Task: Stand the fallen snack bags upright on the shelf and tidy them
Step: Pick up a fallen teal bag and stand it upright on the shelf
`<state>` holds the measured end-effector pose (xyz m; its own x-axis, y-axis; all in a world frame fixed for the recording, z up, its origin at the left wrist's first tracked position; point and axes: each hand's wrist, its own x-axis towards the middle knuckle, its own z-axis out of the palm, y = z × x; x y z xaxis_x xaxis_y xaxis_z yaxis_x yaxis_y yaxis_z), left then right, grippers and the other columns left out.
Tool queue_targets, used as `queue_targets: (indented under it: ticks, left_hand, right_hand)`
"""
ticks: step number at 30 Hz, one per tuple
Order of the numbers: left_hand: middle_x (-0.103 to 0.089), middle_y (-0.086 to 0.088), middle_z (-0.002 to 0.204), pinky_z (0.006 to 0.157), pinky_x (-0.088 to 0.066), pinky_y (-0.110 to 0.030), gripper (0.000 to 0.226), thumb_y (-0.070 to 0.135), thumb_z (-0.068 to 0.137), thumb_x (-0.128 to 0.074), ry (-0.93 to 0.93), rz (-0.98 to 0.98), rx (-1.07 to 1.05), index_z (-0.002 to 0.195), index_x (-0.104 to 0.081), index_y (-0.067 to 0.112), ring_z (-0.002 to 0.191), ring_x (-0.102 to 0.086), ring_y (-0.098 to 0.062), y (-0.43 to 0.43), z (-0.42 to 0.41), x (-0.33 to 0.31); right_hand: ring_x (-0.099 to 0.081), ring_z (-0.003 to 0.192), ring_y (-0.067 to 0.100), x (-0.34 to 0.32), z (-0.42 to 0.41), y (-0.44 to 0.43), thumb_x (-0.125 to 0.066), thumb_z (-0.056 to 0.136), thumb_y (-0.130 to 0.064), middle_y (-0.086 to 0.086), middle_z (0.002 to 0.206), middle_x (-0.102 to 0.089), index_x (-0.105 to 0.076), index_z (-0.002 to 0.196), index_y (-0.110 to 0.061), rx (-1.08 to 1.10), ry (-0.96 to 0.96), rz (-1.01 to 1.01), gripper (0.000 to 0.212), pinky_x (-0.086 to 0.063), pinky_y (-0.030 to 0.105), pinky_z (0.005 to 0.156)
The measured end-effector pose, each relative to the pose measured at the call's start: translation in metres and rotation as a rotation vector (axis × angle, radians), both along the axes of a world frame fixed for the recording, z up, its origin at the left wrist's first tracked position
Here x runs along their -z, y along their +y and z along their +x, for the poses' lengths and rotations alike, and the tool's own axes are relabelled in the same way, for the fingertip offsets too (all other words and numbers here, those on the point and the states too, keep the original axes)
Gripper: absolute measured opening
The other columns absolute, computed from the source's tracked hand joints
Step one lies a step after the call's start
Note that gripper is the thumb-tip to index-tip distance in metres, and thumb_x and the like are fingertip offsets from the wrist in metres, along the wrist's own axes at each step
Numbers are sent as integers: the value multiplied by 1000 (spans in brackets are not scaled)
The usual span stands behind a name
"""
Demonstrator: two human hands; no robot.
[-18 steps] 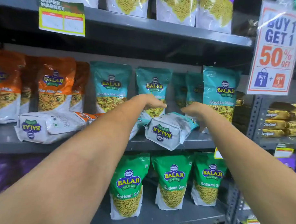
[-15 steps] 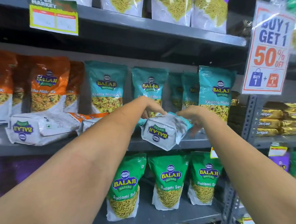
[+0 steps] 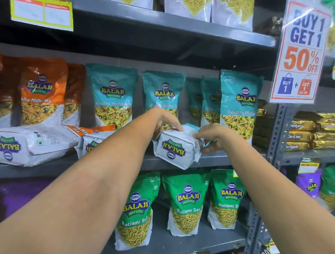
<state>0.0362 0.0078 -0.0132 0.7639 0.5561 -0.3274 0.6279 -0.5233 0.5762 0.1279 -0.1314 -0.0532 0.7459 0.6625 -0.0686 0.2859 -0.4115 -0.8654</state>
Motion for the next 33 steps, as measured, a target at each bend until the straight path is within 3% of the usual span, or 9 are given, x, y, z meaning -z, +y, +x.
queue_targets:
  ticks: [5,8,13,16,20,22,24,29,33]
  left_hand:
    - [-69,-19,80,45,-54,-42,45,24,74,-75,-84,-217,-112,106,-49,6,54,-69,-31,7,7,2]
    - [-67,-12,71,43,-52,-32,47,25,72,-77,-125,-172,-119,108,-52,9,38,-61,-23,7,6,0]
    - [-60,2,39,39,-45,-20,21,23,75,-74,-271,-102,-132,78,-55,14,26,-51,-13,-2,-3,-4]
    - [-71,-4,59,42,-48,-25,44,10,66,-81,-516,-117,-157,102,-55,5,40,-63,-10,0,-3,-4]
    - [-50,-18,131,87,-53,-40,102,7,55,-87,-763,-96,-159,138,-27,5,108,-62,-29,4,-1,5]
    - [-43,-15,136,96,-48,-41,102,9,55,-88,-808,-45,-172,137,-27,10,114,-55,-31,4,1,14]
    - [-45,-13,134,95,-44,-36,96,15,55,-88,-810,46,-198,132,-31,8,118,-49,-29,2,5,27]
    - [-58,-12,121,95,-48,-42,87,13,60,-86,-997,43,-210,131,-35,10,111,-56,-29,0,12,60]
    - [-49,1,129,98,-44,-36,104,19,55,-89,-1060,34,-179,140,-30,21,116,-48,-19,4,8,70]
  right_hand:
    - [-62,60,31,3,2,-11,-70,79,2,22,107,-58,-52,123,0,31,45,197,48,-52,38,33]
    - [-63,65,32,5,2,-14,-70,78,5,26,117,-60,-52,125,-6,44,18,270,52,-57,46,46]
    - [-65,74,29,6,3,-12,-72,75,6,22,112,-62,-51,128,-14,54,-63,444,60,-59,50,56]
    - [-65,95,31,6,4,-7,-72,73,1,17,119,-60,-43,133,-18,68,-261,501,70,-56,52,81]
    - [-66,89,16,5,8,-2,-70,75,2,10,133,-55,-33,138,-24,24,-395,626,77,-59,39,69]
    - [-61,81,0,7,13,1,-69,76,3,7,137,-53,-32,138,-26,-8,-477,645,78,-53,15,55]
    - [-57,81,-8,13,20,4,-68,79,2,5,139,-51,-30,140,-26,-42,-524,647,78,-46,5,54]
    - [-56,93,-15,33,36,12,-66,82,2,0,132,-51,-28,141,-25,-99,-557,728,75,-49,6,69]
    - [-55,100,9,39,50,10,-74,77,-2,-1,135,-37,-24,146,-22,-90,-319,769,87,-52,11,62]
